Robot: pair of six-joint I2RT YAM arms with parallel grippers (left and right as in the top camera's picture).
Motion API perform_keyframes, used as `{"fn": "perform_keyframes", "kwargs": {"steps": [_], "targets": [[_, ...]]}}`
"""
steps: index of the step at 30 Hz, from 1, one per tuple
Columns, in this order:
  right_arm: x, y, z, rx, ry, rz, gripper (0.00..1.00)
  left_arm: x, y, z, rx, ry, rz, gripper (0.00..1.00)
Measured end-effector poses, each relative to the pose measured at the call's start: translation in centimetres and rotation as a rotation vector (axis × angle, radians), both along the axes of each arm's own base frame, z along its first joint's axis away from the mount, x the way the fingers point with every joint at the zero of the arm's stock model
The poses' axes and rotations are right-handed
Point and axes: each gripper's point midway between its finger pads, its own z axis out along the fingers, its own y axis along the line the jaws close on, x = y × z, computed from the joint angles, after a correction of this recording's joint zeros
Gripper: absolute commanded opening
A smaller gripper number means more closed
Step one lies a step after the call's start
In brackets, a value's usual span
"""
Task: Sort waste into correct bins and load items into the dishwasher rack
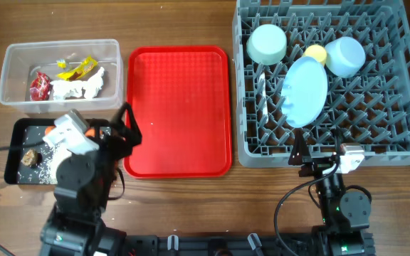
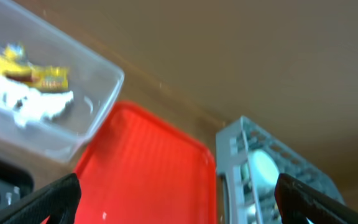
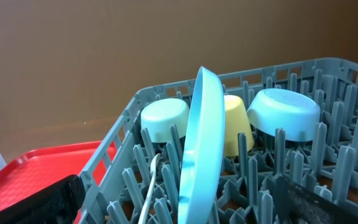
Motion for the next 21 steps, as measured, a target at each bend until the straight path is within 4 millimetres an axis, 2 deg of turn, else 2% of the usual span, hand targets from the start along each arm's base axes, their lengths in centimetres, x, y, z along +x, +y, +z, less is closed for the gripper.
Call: {"fn": "perform_keyframes", "kwargs": {"steps": [7,17,21], "targets": [[0.0,0.0,0.0,0.0,0.0,0.0,1.0,-0.5,-0.7,-4.4,-0.039,-0.118,-0.045,1.0],[0.0,0.0,0.0,0.0,0.0,0.0,1.0,-1.8,-0.5,-8.1,-0.053,-0.171,-0.051,1.0],[0.0,0.0,0.0,0.0,0.0,0.0,1.0,-1.9,-0.4,-10.2,-0.046,-0.14,-0.051,1.0]]}}
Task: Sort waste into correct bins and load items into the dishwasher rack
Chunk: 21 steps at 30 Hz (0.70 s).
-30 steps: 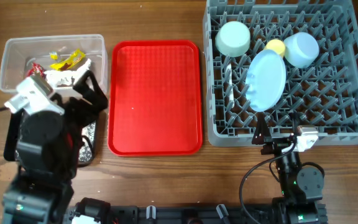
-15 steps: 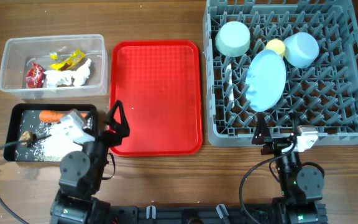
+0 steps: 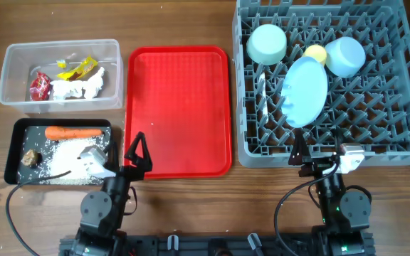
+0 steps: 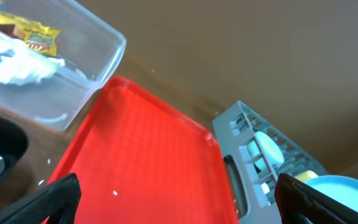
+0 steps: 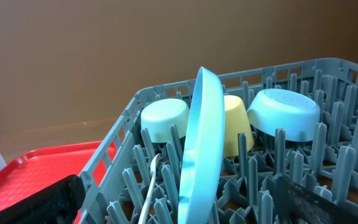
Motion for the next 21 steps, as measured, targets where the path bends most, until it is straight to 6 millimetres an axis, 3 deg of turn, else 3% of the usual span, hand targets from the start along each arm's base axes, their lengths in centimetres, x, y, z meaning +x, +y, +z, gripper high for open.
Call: {"fn": "perform_keyframes", "kwargs": {"steps": [7,12,21], "targets": [[0.0,0.0,0.0,0.0,0.0,0.0,1.0,0.1,2.4,0.9,0.038,-0.047,0.092,1.0],[0.0,0.0,0.0,0.0,0.0,0.0,1.0,0.1,3.7,0.9,0.247,-0.054,0.123,1.0],[0.0,0.0,0.0,0.0,0.0,0.0,1.0,0.0,1.7,0.6,0.46,-0.076,-0.013,1.0]]}}
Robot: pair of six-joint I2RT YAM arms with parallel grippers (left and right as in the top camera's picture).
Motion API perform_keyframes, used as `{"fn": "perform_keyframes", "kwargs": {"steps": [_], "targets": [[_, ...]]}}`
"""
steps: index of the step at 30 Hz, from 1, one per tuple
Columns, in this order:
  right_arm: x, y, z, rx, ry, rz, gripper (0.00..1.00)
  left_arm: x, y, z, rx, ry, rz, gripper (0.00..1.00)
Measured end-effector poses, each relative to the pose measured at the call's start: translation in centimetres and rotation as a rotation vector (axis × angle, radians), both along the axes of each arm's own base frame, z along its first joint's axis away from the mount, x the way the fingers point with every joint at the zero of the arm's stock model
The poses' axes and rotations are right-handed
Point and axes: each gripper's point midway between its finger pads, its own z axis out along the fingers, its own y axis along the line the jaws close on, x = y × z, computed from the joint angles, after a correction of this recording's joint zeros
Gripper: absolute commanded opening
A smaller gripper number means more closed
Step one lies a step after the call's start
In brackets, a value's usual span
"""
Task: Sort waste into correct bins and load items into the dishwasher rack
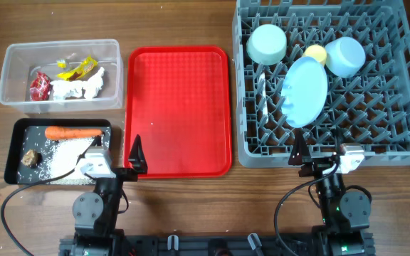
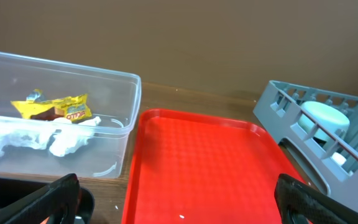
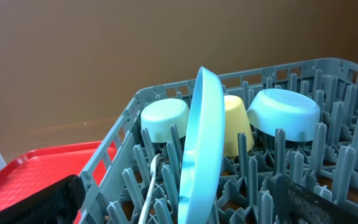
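The red tray lies bare in the middle. The grey dishwasher rack holds a blue plate on edge, a mint cup, a yellow cup, a pale blue bowl and a white utensil. A clear bin holds wrappers and crumpled tissue. A black tray holds a carrot, rice and a brown lump. My left gripper stands open and empty at the red tray's front left corner. My right gripper stands open and empty at the rack's front edge.
Both arm bases and their cables sit along the table's front edge. The rack wall rises directly before the right fingers. A few rice grains lie on the red tray near the left fingers.
The left gripper has drawn slightly back toward the front edge and its view has levelled, facing the clear bin and red tray. The right arm has not moved.
The left arm first stood over the black tray, covering part of it, gripper open. Then it was back at the front edge beside the red tray's corner, with the carrot in plain view. Now it sits low and level there. The right gripper stayed open at the rack throughout.
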Motion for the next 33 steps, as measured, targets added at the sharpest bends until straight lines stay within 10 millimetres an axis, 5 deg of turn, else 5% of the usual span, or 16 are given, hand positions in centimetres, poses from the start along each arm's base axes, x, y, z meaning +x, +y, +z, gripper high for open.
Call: {"fn": "perform_keyframes", "kwargs": {"steps": [33], "targets": [[0.0,0.0,0.0,0.0,0.0,0.0,1.0,-0.02,-0.19,0.0,0.02,-0.002,-0.013,1.0]]}}
